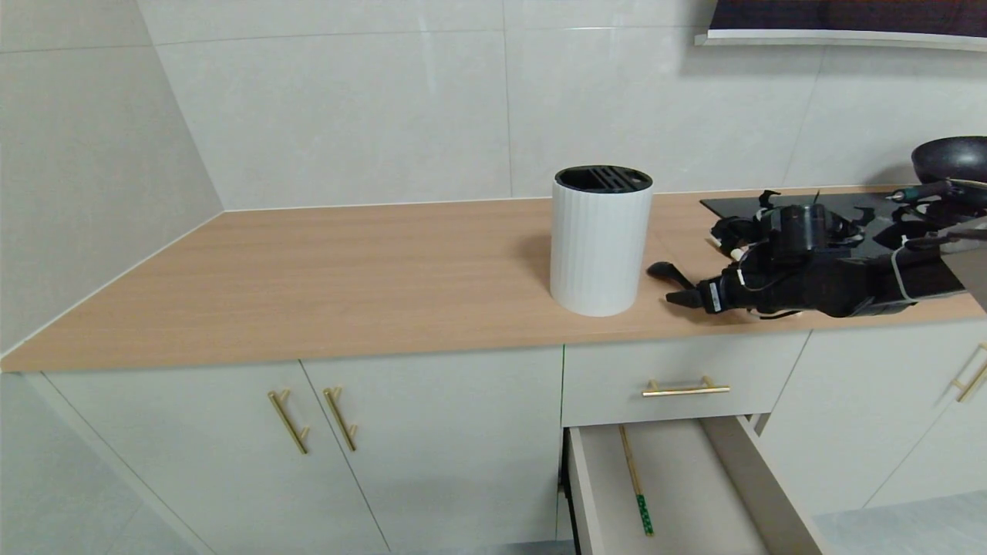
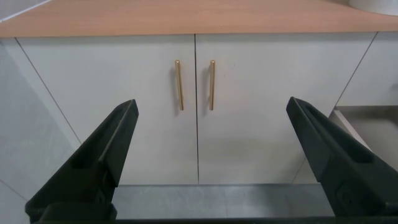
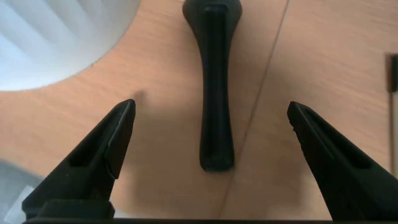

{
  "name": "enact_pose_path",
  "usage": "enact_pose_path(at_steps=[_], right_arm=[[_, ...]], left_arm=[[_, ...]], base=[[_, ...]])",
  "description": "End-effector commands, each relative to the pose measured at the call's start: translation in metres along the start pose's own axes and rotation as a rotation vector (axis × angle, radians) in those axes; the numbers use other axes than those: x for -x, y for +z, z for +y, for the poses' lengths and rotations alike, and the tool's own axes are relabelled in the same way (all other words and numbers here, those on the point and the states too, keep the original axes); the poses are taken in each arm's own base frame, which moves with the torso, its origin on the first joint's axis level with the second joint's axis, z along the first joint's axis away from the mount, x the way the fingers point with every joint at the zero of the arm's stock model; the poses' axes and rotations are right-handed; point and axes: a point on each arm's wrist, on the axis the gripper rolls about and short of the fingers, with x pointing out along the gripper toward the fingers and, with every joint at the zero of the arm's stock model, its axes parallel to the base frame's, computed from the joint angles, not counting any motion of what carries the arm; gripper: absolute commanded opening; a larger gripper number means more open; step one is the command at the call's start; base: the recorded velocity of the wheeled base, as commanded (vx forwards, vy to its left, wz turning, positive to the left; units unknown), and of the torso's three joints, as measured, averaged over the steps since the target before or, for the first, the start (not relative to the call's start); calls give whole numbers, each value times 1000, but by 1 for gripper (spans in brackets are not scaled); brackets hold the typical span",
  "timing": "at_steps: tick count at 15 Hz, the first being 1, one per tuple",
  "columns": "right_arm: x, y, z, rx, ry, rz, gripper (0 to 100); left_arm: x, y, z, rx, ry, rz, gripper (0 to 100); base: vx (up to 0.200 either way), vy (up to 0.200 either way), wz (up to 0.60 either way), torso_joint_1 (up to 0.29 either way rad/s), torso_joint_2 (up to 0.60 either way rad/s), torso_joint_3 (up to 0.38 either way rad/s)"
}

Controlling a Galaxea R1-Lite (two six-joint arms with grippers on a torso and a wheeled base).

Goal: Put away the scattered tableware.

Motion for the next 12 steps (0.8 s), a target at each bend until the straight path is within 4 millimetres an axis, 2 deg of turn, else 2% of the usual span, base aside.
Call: enact_pose_path(at_steps=[1, 4, 5, 12], right_arm=[[-4, -4, 0, -4, 4, 5, 100], [-8, -6, -1, -4, 4, 8, 100], [-10, -5, -2, -4, 4, 5, 0], [-13, -8, -2, -7, 4, 11, 0]], left_arm=[[0, 0, 0, 0, 1, -1, 100], [0, 0, 0, 0, 1, -1, 100], [0, 0, 0, 0, 1, -1, 100], [0, 0, 0, 0, 1, 1, 100]], base=[[0, 0, 0, 0, 0, 0], [0, 0, 0, 0, 0, 0], [0, 0, 0, 0, 0, 0], [0, 0, 0, 0, 0, 0]])
